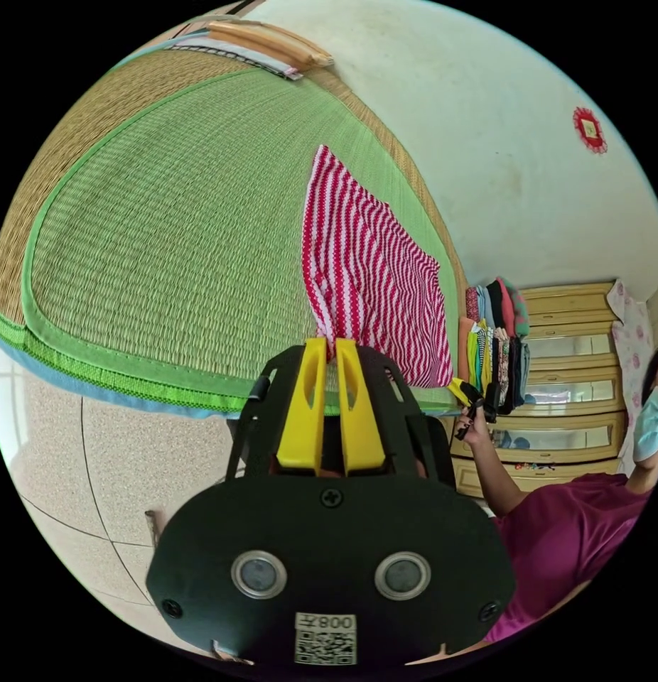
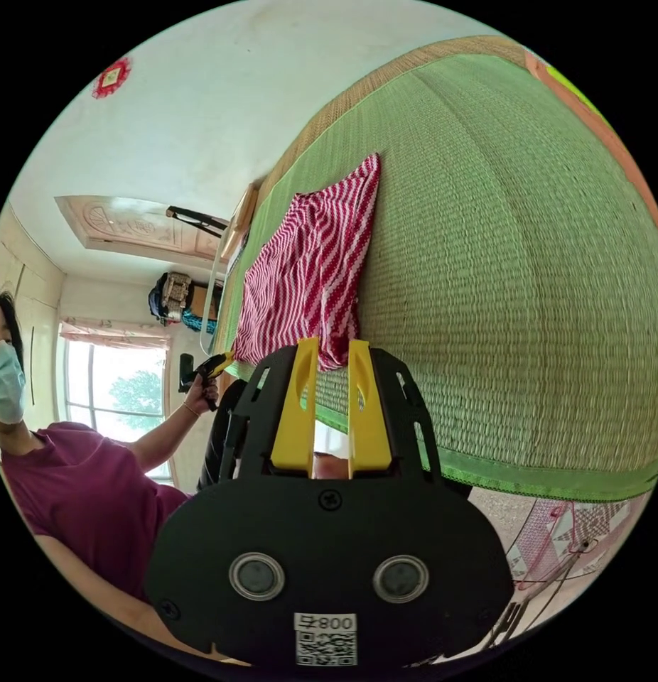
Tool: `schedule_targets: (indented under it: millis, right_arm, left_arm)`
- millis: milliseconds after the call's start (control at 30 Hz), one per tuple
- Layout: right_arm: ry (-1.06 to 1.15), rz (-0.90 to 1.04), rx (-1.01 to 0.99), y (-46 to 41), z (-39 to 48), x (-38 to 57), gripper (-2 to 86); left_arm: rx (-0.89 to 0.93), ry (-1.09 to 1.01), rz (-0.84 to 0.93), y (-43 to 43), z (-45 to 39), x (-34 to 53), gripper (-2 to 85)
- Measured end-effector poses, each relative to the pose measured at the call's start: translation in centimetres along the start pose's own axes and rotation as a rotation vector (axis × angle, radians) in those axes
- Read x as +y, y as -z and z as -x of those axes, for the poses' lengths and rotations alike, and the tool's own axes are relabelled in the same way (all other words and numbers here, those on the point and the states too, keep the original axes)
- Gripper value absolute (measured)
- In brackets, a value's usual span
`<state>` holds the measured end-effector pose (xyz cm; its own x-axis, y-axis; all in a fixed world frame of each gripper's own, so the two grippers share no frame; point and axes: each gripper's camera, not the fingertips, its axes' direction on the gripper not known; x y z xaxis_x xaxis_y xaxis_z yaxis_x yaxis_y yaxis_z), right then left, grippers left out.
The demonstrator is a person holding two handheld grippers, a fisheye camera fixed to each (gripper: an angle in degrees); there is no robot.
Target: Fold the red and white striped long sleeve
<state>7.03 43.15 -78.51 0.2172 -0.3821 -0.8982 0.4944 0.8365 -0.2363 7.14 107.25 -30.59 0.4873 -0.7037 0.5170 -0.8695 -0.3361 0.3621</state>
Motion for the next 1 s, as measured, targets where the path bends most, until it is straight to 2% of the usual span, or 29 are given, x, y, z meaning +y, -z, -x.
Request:
schedule_targets:
  millis: [167,333,500,667,833,1000]
  right_arm:
    - [-0.011,0.043,0.031,-0.6,-0.7,0.1,1.8]
    - [0.005,0.025,-0.091,1.4,-1.6,1.1,0.5]
    - [-0.059,0.107,-0.232,-0.2,-4.2,2.1,0.2]
    - [-0.086,0.115,-0.272,-0.7,-4.1,2.8,0.2]
    - [-0.086,0.133,-0.253,-0.5,-2.7,3.1,0.1]
    - [-0.086,0.032,-0.209,2.3,0.0,3.1,0.3]
  left_arm:
    - [-0.039,-0.012,-0.010,1.8,-0.3,0.4,1.6]
    - [-0.088,-0.024,-0.052,4.7,-0.2,0.1,1.3]
    - [-0.131,0.000,0.013,3.8,0.5,0.1,1.4]
    - [-0.104,0.030,0.003,3.2,0.2,1.2,2.3]
    - [-0.117,0.041,-0.053,4.0,-1.1,2.1,3.5]
    - [-0.169,0.013,-0.134,4.7,-4.2,2.8,3.8]
